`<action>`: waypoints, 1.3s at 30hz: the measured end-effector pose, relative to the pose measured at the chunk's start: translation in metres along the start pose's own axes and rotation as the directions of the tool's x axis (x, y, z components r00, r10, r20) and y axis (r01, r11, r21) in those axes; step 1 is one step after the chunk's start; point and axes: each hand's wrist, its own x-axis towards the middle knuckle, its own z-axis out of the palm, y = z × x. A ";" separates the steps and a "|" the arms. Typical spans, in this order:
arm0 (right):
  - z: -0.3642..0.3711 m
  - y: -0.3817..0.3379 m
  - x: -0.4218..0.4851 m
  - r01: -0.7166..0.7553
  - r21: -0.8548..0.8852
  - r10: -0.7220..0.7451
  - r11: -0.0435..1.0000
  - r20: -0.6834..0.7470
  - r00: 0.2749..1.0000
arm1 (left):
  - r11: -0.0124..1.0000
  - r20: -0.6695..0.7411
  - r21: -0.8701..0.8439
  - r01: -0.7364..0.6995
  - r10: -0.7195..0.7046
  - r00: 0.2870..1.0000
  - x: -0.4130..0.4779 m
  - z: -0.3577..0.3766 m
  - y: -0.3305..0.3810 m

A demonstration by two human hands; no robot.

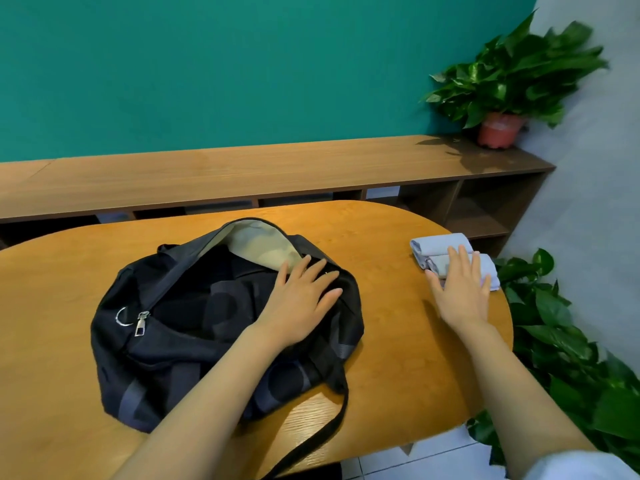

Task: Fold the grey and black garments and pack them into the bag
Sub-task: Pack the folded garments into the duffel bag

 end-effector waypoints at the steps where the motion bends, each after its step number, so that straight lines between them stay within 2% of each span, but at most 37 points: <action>1: -0.001 0.009 0.006 -0.015 -0.020 0.015 1.000 0.006 1.000 | 1.000 0.026 0.009 0.013 -0.013 1.000 0.002 0.005 -0.001; 6: 0.001 0.024 0.011 0.011 -0.213 0.018 0.977 0.133 0.991 | 0.997 0.027 0.076 0.022 -0.024 0.999 0.004 0.019 -0.007; 10: 0.001 -0.006 -0.016 0.095 -0.330 -0.066 0.939 0.099 0.993 | 0.998 0.014 0.054 0.025 -0.026 1.000 0.006 0.022 -0.008; 14: 0.009 -0.040 -0.050 0.168 -0.258 -0.128 0.951 0.164 0.978 | 0.993 0.029 0.101 0.054 -0.058 0.998 0.005 0.017 0.001; 16: 0.006 -0.049 -0.056 0.186 -0.203 -0.137 0.961 0.230 0.963 | 0.989 -0.030 0.143 0.050 -0.046 0.998 0.007 0.012 0.012; 19: -0.011 -0.058 -0.051 0.165 -0.131 -0.119 0.978 0.300 0.946 | 0.978 -0.104 0.179 -0.106 0.126 0.987 0.016 0.010 0.037; 21: -0.023 -0.058 -0.041 0.128 -0.116 -0.098 0.985 0.235 0.967 | 0.957 -0.031 0.163 -0.239 0.247 0.969 0.029 0.017 0.053; 24: -0.034 -0.051 -0.010 0.063 -0.143 -0.055 0.988 0.061 0.997 | 0.935 0.141 0.147 -0.324 0.304 0.942 0.046 0.032 0.064; 27: -0.031 -0.034 0.030 0.074 -0.121 -0.067 0.990 0.065 0.996 | 0.920 0.192 0.163 -0.356 0.324 0.926 0.051 0.040 0.062; 31: -0.008 -0.014 0.067 0.175 -0.289 -0.107 0.941 0.237 0.966 | 0.917 0.168 0.139 -0.374 0.350 0.921 0.049 0.035 0.056; 34: 0.002 -0.005 0.078 0.206 -0.385 -0.057 0.900 0.362 0.930 | 0.912 0.162 0.139 -0.387 0.364 0.917 0.046 0.033 0.052; 36: 0.005 -0.005 0.077 0.214 -0.452 -0.060 0.866 0.331 0.942 | 0.914 0.156 0.134 -0.382 0.361 0.920 0.046 0.032 0.052; 39: 0.006 -0.011 0.070 0.225 -0.532 -0.130 0.816 0.210 0.969 | 0.920 0.156 0.129 -0.370 0.350 0.924 0.045 0.029 0.055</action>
